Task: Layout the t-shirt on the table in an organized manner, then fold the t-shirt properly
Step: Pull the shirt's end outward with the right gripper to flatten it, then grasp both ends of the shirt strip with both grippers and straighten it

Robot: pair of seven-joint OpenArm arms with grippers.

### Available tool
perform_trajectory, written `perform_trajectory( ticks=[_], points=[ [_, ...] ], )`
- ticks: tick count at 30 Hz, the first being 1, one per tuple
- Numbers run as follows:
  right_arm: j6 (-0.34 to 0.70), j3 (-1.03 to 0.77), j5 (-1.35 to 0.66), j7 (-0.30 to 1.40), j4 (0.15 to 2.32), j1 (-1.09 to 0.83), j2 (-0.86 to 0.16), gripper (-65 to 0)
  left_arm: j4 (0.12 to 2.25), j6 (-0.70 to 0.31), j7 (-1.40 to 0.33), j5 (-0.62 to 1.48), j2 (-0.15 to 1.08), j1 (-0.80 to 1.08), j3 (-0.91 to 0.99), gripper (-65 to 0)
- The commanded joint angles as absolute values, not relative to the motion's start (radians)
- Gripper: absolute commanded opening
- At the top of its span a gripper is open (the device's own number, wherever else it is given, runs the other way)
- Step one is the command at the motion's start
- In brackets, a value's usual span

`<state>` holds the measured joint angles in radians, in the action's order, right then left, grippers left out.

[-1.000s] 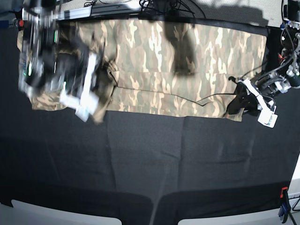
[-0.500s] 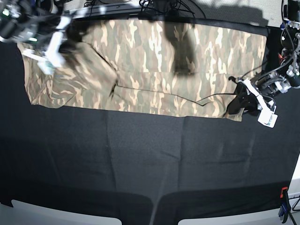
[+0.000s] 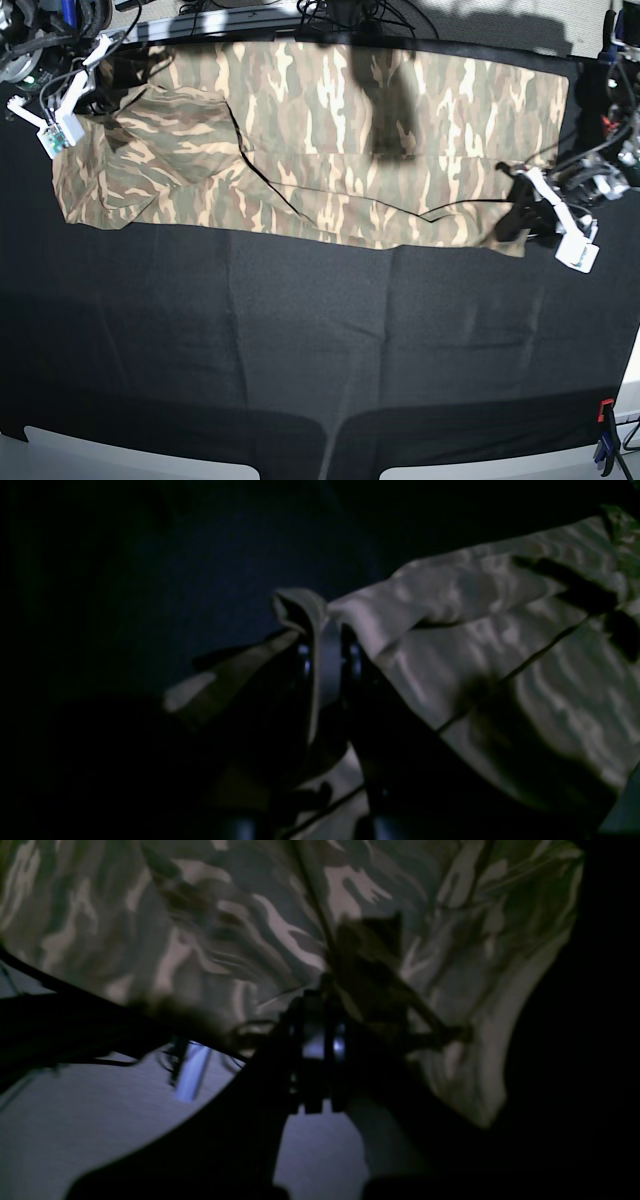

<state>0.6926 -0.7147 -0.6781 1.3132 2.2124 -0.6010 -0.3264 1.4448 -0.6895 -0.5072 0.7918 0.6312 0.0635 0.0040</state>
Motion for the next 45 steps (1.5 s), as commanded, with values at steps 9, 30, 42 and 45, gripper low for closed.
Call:
perform_trajectory(
  ticks=[9, 30, 42, 45],
  points=[
    [0.662, -0.723, -0.512, 1.301, 2.228, -0.605, -0.338, -65.0, 1.462, -0.698, -0.517, 0.919, 0.688, 0.070, 0.013, -65.0],
    [0.574, -0.723, -0.392, 1.295, 2.173, -0.604, -0.338, -65.0, 1.462, -0.698, -0.735, 0.956, 0.688, 0.070, 0.013, -65.0],
    [0.567, -0.720, -0.454, 1.240, 2.036, -0.604, -0.338, -65.0, 1.462, -0.698, -0.728, 0.955, 0.688, 0.069, 0.013, -65.0],
    [0.568, -0.720, -0.483, 1.240, 2.036, -0.604, -0.338, -65.0, 1.462, -0.698, -0.741, 0.949, 0.688, 0.069, 0.013, -55.3]
  ],
)
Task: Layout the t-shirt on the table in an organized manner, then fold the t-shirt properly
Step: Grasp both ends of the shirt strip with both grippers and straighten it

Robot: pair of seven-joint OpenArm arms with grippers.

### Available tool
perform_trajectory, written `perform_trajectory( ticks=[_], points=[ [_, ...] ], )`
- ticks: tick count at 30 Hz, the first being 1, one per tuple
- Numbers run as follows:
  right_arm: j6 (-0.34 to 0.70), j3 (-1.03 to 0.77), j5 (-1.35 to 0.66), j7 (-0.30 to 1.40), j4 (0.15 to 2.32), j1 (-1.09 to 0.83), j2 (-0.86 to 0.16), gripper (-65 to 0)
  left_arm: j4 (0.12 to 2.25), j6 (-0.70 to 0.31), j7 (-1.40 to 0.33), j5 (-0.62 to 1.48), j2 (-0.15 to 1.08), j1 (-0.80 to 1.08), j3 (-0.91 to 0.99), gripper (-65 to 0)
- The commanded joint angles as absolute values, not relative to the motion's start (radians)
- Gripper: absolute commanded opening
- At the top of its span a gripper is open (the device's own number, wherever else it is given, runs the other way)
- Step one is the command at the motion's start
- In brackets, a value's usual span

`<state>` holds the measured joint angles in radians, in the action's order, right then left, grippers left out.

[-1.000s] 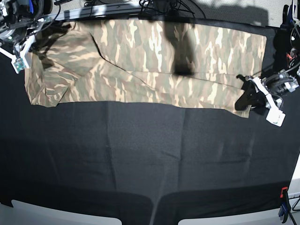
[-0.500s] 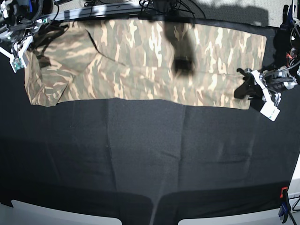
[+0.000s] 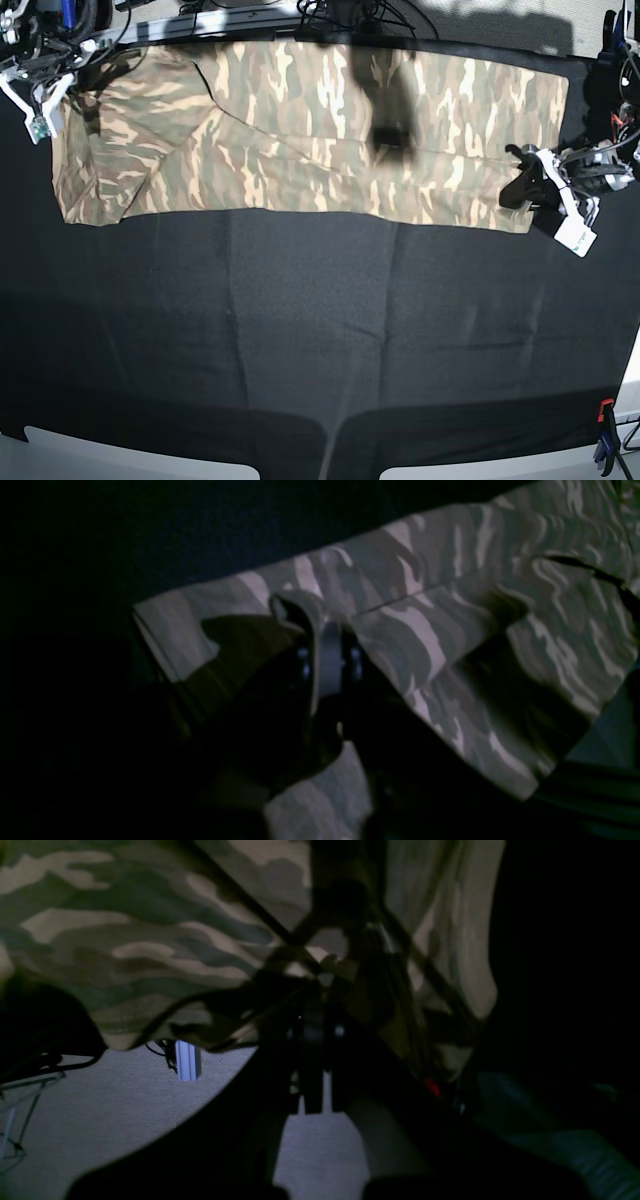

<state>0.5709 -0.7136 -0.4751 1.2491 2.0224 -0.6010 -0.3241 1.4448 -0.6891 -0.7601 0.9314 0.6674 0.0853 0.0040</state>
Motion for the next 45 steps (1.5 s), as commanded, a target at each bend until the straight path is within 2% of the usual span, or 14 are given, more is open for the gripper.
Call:
perform_trajectory(
  ticks=[1, 3, 16, 18, 20, 22, 25, 29, 34, 45],
  points=[
    [0.568, -0.720, -0.484, 1.240, 2.036, -0.604, -0.338, -65.0, 1.462, -0.698, -0.741, 0.948, 0.688, 0.069, 0.013, -49.8],
    [0.568, -0.720, -0.483, 1.237, 2.036, -0.604, -0.338, -65.0, 1.462, -0.698, -0.740, 0.948, 0.688, 0.069, 0.013, -45.8],
    [0.568, -0.720, -0.483, 1.237, 2.036, -0.604, -0.338, -65.0, 1.462, -0.698, -0.741, 0.944, 0.688, 0.069, 0.013, -46.5],
    [0.568, -0.720, -0.483, 1.237, 2.036, -0.604, -0.338, -65.0, 1.462, -0.698, -0.741, 0.944, 0.688, 0.069, 0.013, -52.1],
    [0.568, -0.720, -0.483, 1.237, 2.036, -0.604, -0.338, -65.0, 1.462, -0.698, -0.741, 0.949, 0.688, 0.069, 0.013, -62.9],
    [0.568, -0.720, -0.483, 1.237, 2.036, -0.604, -0.338, -65.0, 1.462, -0.698, -0.748, 0.974, 0.688, 0.069, 0.013, -65.0],
    [0.568, -0.720, -0.483, 1.237, 2.036, -0.604, -0.338, -65.0, 1.462, -0.698, -0.846, 1.081, 0.688, 0.069, 0.013, -65.0],
    [0.568, -0.720, -0.483, 1.237, 2.036, -0.604, -0.338, -65.0, 1.462, -0.698, -1.069, 1.217, 0.688, 0.070, 0.013, -65.0],
    [0.568, -0.720, -0.482, 1.237, 2.036, -0.604, -0.338, -65.0, 1.462, -0.698, -1.244, 1.232, 0.693, 0.070, 0.013, -65.0],
    [0.569, -0.720, -0.478, 1.236, 2.036, -0.604, -0.338, -65.0, 1.462, -0.698, -1.264, 1.246, 0.818, 0.070, 0.013, -65.0]
  ],
)
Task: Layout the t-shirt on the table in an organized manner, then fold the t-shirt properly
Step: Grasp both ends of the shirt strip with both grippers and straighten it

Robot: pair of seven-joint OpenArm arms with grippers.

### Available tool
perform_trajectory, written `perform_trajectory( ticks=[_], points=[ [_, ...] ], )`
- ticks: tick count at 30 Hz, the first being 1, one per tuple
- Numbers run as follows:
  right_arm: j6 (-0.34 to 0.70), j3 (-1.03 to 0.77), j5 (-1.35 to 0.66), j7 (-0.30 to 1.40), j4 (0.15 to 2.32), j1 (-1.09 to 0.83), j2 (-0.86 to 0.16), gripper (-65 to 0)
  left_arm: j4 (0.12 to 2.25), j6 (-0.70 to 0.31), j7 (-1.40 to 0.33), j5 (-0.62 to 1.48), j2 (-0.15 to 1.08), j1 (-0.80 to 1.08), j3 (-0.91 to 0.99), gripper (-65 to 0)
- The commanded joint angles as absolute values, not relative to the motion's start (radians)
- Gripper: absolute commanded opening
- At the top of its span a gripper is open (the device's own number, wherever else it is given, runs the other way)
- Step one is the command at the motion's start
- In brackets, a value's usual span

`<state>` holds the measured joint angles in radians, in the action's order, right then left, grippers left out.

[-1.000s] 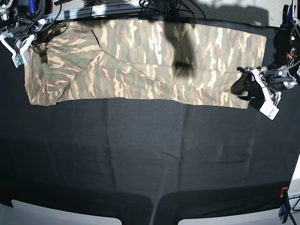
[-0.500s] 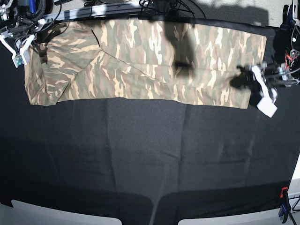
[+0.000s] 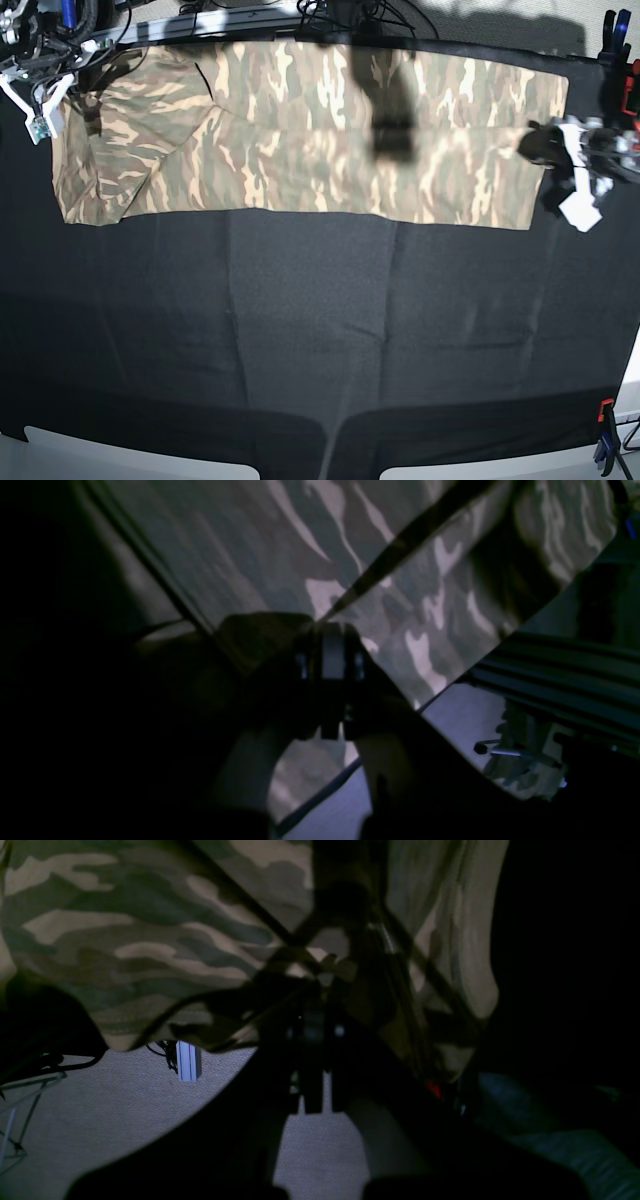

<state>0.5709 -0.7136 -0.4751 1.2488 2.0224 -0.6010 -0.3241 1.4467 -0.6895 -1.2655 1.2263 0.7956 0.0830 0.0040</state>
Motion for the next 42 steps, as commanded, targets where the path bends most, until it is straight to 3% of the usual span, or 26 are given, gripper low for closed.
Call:
perform_trajectory(
  ticks=[1, 11, 15, 28, 42],
  points=[
    [0.569, -0.720, -0.478, 1.234, 2.036, -0.604, -0.338, -65.0, 1.462, -0.698, -1.265, 1.265, 0.827, 0.070, 0.013, -65.0],
    [0.566, -0.720, -0.364, 1.234, 2.036, -0.604, -0.338, -65.0, 1.462, -0.698, -1.272, 1.363, 0.834, 0.134, 0.013, -65.0],
    [0.511, -0.720, -0.282, 1.233, 2.036, -0.604, -0.338, -65.0, 1.462, -0.698, -1.271, 1.363, 0.833, 0.165, 0.013, -65.0],
    [0.453, -0.720, -0.299, 1.181, 2.036, -0.559, -0.338, -65.0, 1.462, -0.698, -1.168, 1.308, 0.831, 0.163, 0.013, -65.0],
    [0.460, -0.720, -0.290, 1.183, 2.036, -0.546, -0.338, -65.0, 1.462, -0.698, -1.276, 1.299, 0.832, 0.169, 0.013, -65.0]
  ],
)
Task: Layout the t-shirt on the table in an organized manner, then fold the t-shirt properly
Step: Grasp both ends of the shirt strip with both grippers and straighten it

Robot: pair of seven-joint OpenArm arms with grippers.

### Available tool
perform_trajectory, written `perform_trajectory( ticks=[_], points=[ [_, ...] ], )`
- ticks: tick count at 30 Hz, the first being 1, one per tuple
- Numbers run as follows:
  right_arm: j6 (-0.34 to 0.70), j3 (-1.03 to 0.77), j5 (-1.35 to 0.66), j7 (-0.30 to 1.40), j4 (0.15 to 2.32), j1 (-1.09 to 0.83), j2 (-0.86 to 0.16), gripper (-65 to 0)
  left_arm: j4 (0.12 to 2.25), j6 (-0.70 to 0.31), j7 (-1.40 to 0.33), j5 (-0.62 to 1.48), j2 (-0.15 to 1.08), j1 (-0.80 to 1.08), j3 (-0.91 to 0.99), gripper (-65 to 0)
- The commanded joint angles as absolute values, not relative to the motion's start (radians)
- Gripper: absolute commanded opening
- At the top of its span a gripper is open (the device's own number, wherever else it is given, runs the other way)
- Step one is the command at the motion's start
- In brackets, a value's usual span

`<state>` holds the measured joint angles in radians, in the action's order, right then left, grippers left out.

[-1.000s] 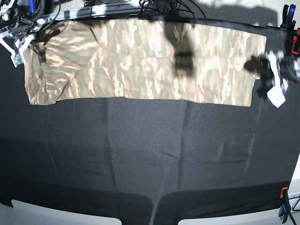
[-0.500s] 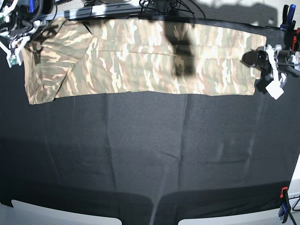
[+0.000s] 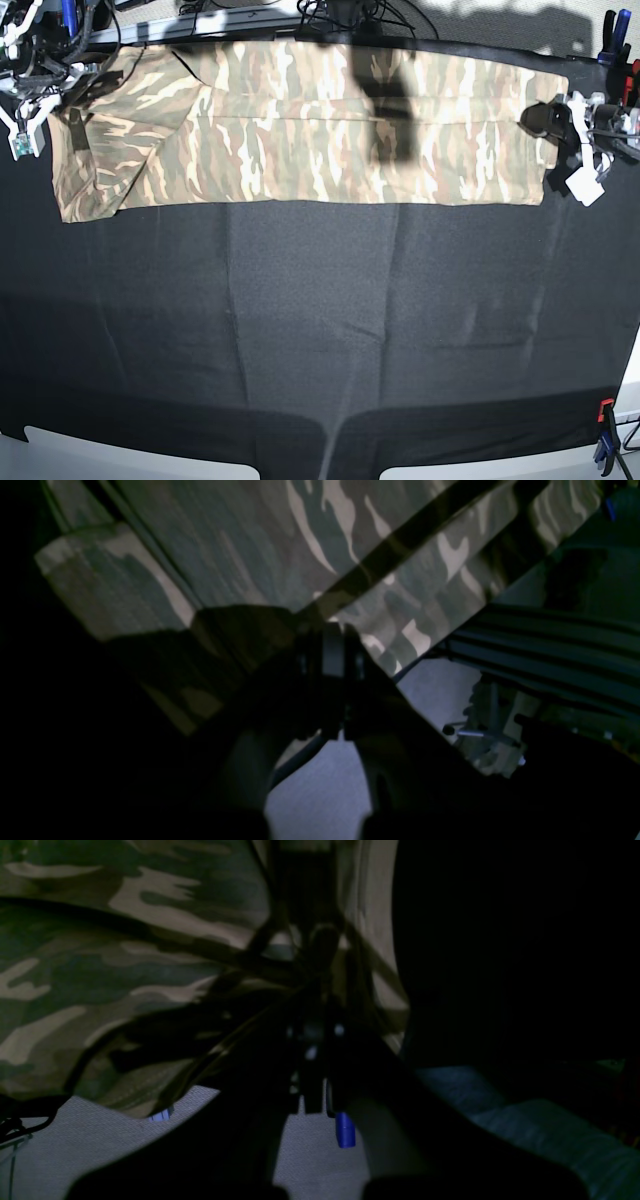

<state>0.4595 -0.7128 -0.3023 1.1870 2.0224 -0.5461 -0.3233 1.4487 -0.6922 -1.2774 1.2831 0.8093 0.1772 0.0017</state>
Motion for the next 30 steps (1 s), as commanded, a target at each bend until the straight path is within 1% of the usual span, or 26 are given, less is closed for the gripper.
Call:
perform_trajectory(
  ticks=[1, 3, 7, 9, 19, 20, 22, 24, 25, 27, 30],
  points=[
    [0.460, -0.720, -0.290, 1.187, 2.036, -0.546, -0.338, -65.0, 1.462, -0.698, -1.276, 1.299, 0.832, 0.170, 0.013, -65.0],
    [0.460, -0.720, -0.290, 1.190, 2.036, -0.546, -0.338, -65.0, 1.462, -0.698, -1.293, 1.299, 0.832, 0.172, 0.013, -64.1],
    [0.460, -0.720, -0.290, 1.190, 2.036, -0.546, -0.338, -65.0, 1.462, -0.698, -1.340, 1.299, 0.832, 0.197, 0.013, -54.5],
    [0.460, -0.720, -0.290, 1.194, 2.036, -0.546, -0.338, -65.0, 1.462, -0.698, -1.339, 1.299, 0.832, 0.220, 0.013, -51.8],
    [0.460, -0.720, -0.290, 1.203, 2.036, -0.546, -0.338, -65.0, 1.462, -0.698, -1.316, 1.302, 0.833, 0.249, 0.013, -51.8],
    [0.460, -0.720, -0.290, 1.209, 2.036, -0.546, -0.338, -59.5, 1.462, -0.698, -1.313, 1.302, 0.832, 0.249, 0.013, -51.8],
    [0.463, -0.720, -0.282, 1.219, 2.036, -0.546, -0.338, -45.7, 1.462, -0.698, -1.313, 1.302, 0.833, 0.249, 0.014, -51.8],
    [0.463, -0.720, -0.240, 1.215, 2.036, -0.546, -0.339, -36.4, 1.462, -0.698, -1.313, 1.307, 0.832, 0.249, 0.014, -51.8],
    [0.463, -0.720, -0.205, 1.203, 2.036, -0.546, -0.339, -34.3, 1.462, -0.698, -1.312, 1.316, 0.832, 0.249, 0.014, -51.8],
    [0.441, -0.720, -0.131, 1.179, 2.036, -0.545, -0.339, -34.0, 1.462, -0.698, -1.306, 1.320, 0.832, 0.249, 0.014, -51.8],
    [0.354, -0.720, -0.043, 1.135, 2.036, -0.545, -0.348, -34.0, 1.462, -0.698, -1.274, 1.290, 0.832, 0.245, 0.014, -51.8]
  ],
)
